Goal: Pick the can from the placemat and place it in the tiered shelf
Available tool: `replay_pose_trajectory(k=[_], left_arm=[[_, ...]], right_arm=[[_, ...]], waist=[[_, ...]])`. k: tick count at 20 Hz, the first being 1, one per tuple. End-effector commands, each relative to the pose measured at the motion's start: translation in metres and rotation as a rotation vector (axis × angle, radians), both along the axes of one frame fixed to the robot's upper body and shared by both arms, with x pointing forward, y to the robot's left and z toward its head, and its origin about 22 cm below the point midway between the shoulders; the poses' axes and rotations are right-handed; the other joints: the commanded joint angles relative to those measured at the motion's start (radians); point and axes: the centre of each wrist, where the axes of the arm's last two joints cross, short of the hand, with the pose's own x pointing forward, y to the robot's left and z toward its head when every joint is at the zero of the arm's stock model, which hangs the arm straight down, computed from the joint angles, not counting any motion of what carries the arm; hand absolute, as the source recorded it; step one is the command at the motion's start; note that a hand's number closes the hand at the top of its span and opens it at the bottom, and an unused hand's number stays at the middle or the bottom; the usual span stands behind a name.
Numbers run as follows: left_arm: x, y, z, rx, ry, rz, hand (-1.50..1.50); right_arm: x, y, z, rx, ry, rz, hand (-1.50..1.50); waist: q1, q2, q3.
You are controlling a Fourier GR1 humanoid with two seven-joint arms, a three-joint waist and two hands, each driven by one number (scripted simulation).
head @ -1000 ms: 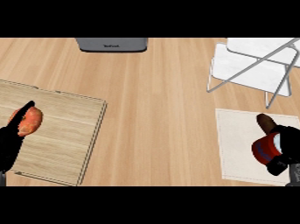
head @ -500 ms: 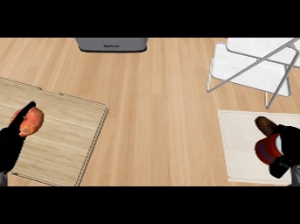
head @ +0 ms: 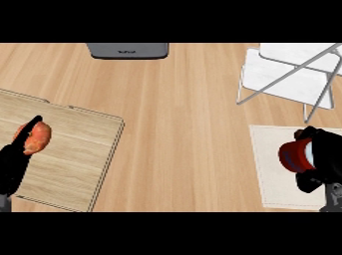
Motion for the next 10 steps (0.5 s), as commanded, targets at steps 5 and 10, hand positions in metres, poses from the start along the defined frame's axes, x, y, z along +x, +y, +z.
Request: replay_pose_trajectory(k=[5, 10], left_arm=[[0.004, 0.000, 0.014, 0.012, 0.016, -0.002, 0.00], [-0.006, -0.008, -0.013, -0.004, -0.002, -0.003, 0.00]], right_arm=[[0.019, 0.059, 0.045, 0.235, -0.160, 0.417, 1.50], [-0.006, 0.054, 0.104, 0.329, -0.246, 0.411, 1.50]], waist=[[0.010, -0.001, 0.002], [-0.014, -0.003, 0.001]])
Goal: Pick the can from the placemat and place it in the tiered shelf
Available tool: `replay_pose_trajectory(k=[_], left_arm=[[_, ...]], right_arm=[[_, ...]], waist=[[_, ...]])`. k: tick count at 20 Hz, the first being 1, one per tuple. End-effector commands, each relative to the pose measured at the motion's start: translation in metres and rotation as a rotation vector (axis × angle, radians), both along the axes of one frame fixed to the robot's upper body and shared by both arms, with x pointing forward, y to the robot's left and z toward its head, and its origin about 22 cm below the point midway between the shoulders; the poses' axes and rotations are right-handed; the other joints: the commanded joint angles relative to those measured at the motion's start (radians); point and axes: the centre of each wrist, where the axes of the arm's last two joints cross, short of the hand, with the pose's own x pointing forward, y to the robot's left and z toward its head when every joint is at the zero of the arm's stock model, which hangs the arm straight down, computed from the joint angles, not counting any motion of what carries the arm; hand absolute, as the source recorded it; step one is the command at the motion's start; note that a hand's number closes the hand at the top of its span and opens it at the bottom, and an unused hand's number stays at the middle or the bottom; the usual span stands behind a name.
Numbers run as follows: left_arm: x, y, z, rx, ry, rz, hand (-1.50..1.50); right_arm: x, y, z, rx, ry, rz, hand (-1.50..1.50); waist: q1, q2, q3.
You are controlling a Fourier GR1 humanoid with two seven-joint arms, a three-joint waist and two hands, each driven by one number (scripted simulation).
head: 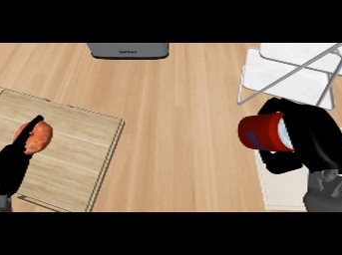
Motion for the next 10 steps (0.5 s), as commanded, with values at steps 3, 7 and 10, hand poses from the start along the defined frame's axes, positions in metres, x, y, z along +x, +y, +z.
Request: replay_pose_trajectory(k=[3, 7, 10], left_arm=[[-0.003, -0.010, 0.007, -0.014, -0.009, 0.005, 0.00], [0.002, -0.001, 0.008, -0.001, 0.001, 0.018, 0.00], [0.005, 0.012, 0.008, -0.019, 0.005, 0.025, 0.00]], right_arm=[[-0.038, 0.001, 0.043, 0.255, -0.086, 0.026, 1.50], [-0.049, -0.008, 0.090, 0.376, -0.163, 0.002, 1.50], [-0.059, -0.023, 0.116, 0.391, -0.208, -0.023, 1.50]], waist=[[-0.013, -0.005, 0.001], [-0.013, -0.004, 0.000], [-0.013, -0.002, 0.000]])
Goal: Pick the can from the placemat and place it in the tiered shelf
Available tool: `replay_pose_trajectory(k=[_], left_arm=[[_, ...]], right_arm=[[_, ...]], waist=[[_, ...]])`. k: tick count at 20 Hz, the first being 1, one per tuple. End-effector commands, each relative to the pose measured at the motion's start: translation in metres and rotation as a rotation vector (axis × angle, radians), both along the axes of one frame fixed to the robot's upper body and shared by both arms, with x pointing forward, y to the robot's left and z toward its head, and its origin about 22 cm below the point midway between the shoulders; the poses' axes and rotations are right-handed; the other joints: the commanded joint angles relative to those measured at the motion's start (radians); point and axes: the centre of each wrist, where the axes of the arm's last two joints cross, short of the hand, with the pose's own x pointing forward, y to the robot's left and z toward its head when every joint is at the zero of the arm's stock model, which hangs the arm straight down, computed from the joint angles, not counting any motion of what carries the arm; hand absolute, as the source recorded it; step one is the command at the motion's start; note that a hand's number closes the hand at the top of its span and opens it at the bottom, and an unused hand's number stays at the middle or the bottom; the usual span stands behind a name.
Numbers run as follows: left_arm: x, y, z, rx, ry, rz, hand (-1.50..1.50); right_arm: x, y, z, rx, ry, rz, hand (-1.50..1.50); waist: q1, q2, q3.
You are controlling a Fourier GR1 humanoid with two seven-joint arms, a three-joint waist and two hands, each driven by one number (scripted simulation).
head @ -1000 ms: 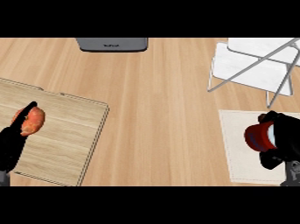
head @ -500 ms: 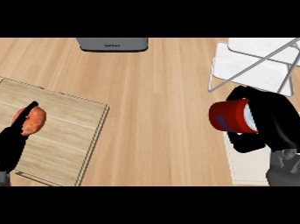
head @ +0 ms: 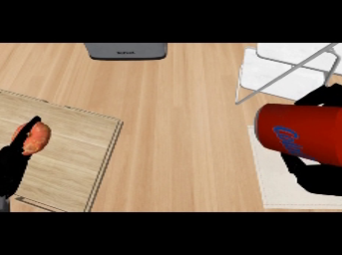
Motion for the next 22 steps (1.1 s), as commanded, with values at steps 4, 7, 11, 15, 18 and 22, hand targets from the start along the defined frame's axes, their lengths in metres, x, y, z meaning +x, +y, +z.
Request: replay_pose_trajectory(k=[4, 7, 11, 15, 18, 22], left_arm=[[0.009, -0.003, 0.000, 0.010, 0.012, -0.006, 0.00], [-0.001, 0.013, 0.009, 0.017, -0.012, -0.009, 0.00], [-0.007, -0.018, -0.002, 0.009, -0.011, -0.019, 0.00], [-0.001, 0.008, -0.009, 0.009, -0.009, -0.009, 0.00], [0.015, 0.009, 0.005, -0.002, -0.011, -0.025, 0.00], [0.000, -0.008, -0.012, 0.011, -0.014, -0.014, 0.00]], right_arm=[[-0.016, -0.025, 0.061, 0.067, -0.100, -0.002, 1.50], [-0.017, -0.023, 0.080, 0.100, -0.149, -0.061, 1.50], [-0.016, -0.027, 0.109, 0.041, -0.220, -0.145, 1.50], [-0.002, -0.034, 0.134, -0.091, -0.216, -0.213, 1.50], [0.024, -0.038, 0.137, -0.102, -0.200, -0.220, 1.50], [0.032, -0.039, 0.158, -0.123, -0.178, -0.230, 1.50]], waist=[[0.002, 0.002, 0.000], [0.008, 0.001, 0.000], [0.007, -0.002, 0.000], [0.006, 0.001, -0.002], [0.011, 0.005, -0.001], [0.012, 0.003, -0.001]])
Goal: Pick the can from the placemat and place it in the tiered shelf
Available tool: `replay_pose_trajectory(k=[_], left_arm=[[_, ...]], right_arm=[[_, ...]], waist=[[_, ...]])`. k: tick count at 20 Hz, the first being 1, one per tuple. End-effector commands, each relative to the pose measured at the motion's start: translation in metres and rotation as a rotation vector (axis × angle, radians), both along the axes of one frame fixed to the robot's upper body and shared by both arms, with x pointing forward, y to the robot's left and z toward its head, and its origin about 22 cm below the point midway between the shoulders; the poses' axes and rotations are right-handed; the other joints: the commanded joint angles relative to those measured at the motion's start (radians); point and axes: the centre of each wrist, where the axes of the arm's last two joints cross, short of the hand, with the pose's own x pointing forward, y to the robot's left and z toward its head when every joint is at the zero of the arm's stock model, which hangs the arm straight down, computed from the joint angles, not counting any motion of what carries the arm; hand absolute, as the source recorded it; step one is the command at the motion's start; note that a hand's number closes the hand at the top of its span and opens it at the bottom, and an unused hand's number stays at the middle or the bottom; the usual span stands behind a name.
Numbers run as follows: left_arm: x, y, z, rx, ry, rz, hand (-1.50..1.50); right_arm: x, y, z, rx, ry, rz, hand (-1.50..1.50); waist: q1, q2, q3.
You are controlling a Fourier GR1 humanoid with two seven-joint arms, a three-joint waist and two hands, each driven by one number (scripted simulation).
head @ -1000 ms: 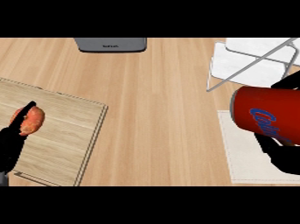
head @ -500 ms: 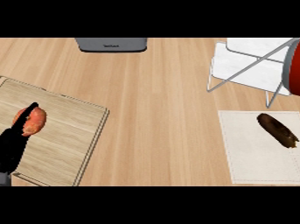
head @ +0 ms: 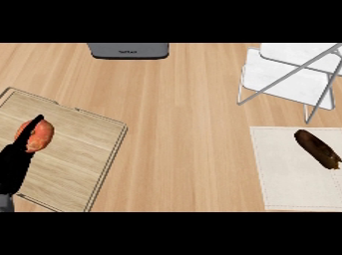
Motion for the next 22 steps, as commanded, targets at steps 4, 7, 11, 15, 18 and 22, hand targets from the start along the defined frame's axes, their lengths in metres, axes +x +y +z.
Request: replay_pose_trajectory(k=[4, 7, 11, 15, 18, 22], left_arm=[[-0.002, -0.008, 0.004, -0.012, -0.011, -0.007, 0.00], [-0.011, -0.002, -0.012, 0.011, 0.000, 0.003, 0.00], [0.004, 0.012, 0.007, 0.014, -0.007, 0.006, 0.00], [0.003, 0.015, 0.006, -0.007, -0.007, 0.004, 0.00], [0.004, 0.006, 0.003, -0.002, -0.002, 0.003, 0.00], [-0.002, 0.000, 0.001, 0.003, -0.010, 0.002, 0.00]], right_arm=[[0.045, -0.005, 0.007, -0.042, 0.073, -0.140, 1.50], [0.050, -0.032, 0.001, -0.077, 0.049, -0.163, 1.50], [0.079, -0.029, -0.004, -0.104, 0.073, -0.175, 1.50], [0.093, -0.036, -0.031, -0.048, 0.072, -0.172, 1.50], [0.112, -0.034, -0.033, -0.004, 0.064, -0.180, 1.50], [0.135, -0.061, -0.052, 0.009, 0.110, -0.197, 1.50]], waist=[[0.009, 0.003, 0.001], [0.003, 0.003, 0.001], [0.006, 0.004, 0.001], [0.001, 0.002, 0.001], [0.004, 0.003, 0.001], [0.009, 0.004, 0.001]])
